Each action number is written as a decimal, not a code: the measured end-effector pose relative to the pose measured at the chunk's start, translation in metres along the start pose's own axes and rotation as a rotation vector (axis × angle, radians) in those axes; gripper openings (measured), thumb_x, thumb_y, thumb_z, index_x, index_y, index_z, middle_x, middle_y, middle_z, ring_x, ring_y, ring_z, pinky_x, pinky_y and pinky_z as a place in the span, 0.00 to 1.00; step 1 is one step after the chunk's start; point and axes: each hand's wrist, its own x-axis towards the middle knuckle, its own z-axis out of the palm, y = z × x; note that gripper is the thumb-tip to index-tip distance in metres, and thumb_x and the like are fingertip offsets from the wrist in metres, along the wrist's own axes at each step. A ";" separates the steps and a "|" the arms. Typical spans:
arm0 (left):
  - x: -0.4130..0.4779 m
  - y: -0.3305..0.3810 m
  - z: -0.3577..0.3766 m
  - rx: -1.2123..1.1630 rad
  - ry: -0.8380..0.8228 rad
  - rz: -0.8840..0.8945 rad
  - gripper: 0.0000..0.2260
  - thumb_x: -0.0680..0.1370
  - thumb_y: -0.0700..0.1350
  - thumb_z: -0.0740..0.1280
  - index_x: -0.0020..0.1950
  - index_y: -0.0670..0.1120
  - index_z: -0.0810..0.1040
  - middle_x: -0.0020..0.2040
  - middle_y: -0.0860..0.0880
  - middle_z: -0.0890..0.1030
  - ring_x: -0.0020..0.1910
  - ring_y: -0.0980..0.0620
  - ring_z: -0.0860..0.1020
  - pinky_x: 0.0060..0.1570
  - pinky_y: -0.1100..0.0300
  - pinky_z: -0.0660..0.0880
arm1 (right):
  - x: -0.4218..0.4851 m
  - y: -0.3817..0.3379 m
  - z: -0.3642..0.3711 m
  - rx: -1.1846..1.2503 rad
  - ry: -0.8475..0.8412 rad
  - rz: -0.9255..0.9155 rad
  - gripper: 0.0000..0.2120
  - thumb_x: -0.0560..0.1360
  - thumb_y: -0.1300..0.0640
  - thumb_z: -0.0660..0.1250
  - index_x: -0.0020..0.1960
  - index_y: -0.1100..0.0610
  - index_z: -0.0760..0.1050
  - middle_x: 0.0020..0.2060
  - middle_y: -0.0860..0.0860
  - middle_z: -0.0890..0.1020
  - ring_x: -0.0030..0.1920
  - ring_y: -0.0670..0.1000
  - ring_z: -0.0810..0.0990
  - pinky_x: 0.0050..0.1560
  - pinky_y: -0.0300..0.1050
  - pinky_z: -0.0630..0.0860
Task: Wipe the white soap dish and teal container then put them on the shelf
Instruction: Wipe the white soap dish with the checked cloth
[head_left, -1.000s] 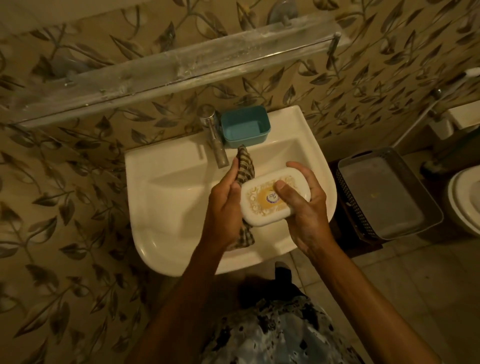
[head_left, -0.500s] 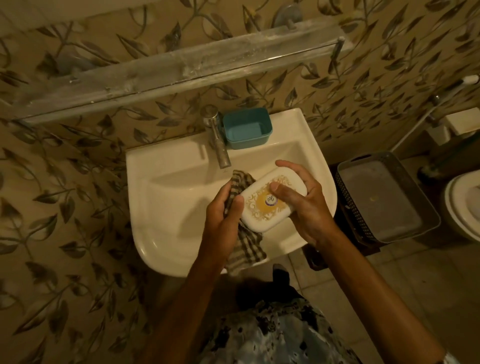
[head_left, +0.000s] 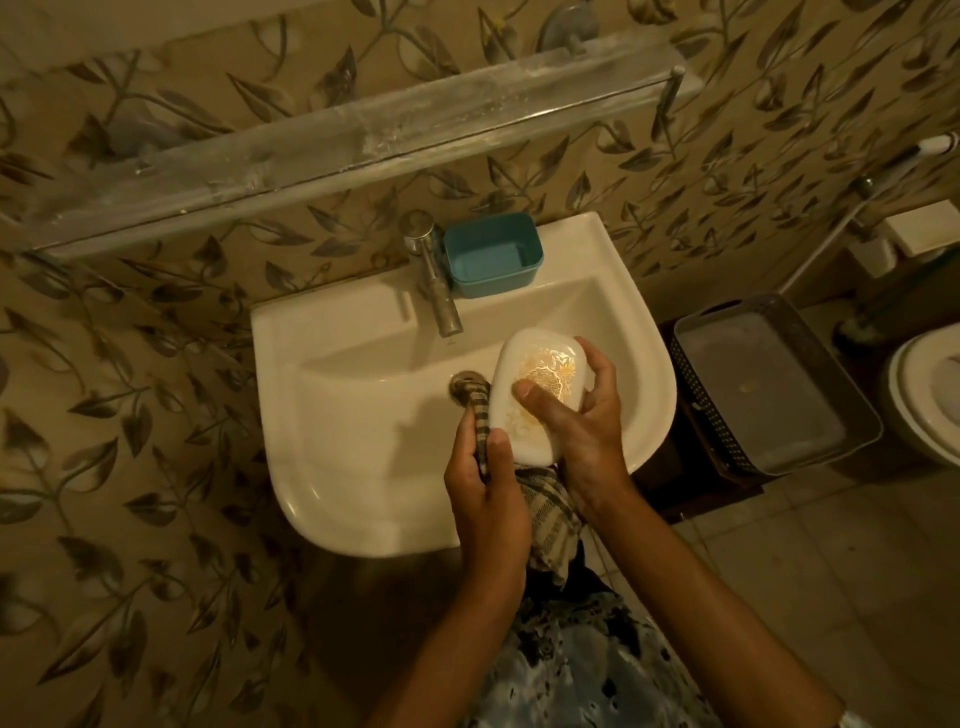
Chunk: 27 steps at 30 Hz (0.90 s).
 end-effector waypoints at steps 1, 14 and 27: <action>0.000 0.000 0.000 0.018 -0.027 0.006 0.15 0.81 0.45 0.58 0.61 0.64 0.72 0.54 0.57 0.81 0.53 0.61 0.79 0.46 0.68 0.76 | -0.002 0.003 0.000 -0.005 0.015 0.005 0.35 0.66 0.60 0.78 0.68 0.46 0.67 0.55 0.55 0.82 0.54 0.56 0.83 0.48 0.57 0.82; 0.041 0.017 -0.016 0.192 -0.372 0.189 0.19 0.82 0.42 0.52 0.69 0.62 0.57 0.59 0.68 0.69 0.57 0.74 0.72 0.50 0.77 0.70 | 0.003 -0.010 -0.009 -0.048 -0.195 0.012 0.29 0.67 0.58 0.74 0.66 0.48 0.73 0.56 0.53 0.83 0.56 0.57 0.82 0.50 0.52 0.81; 0.008 -0.007 -0.015 0.301 -0.441 0.219 0.23 0.80 0.47 0.50 0.74 0.61 0.53 0.67 0.69 0.60 0.66 0.74 0.61 0.61 0.77 0.60 | 0.008 -0.012 -0.012 0.032 -0.060 0.021 0.29 0.64 0.61 0.74 0.64 0.48 0.74 0.59 0.60 0.80 0.59 0.62 0.80 0.55 0.59 0.80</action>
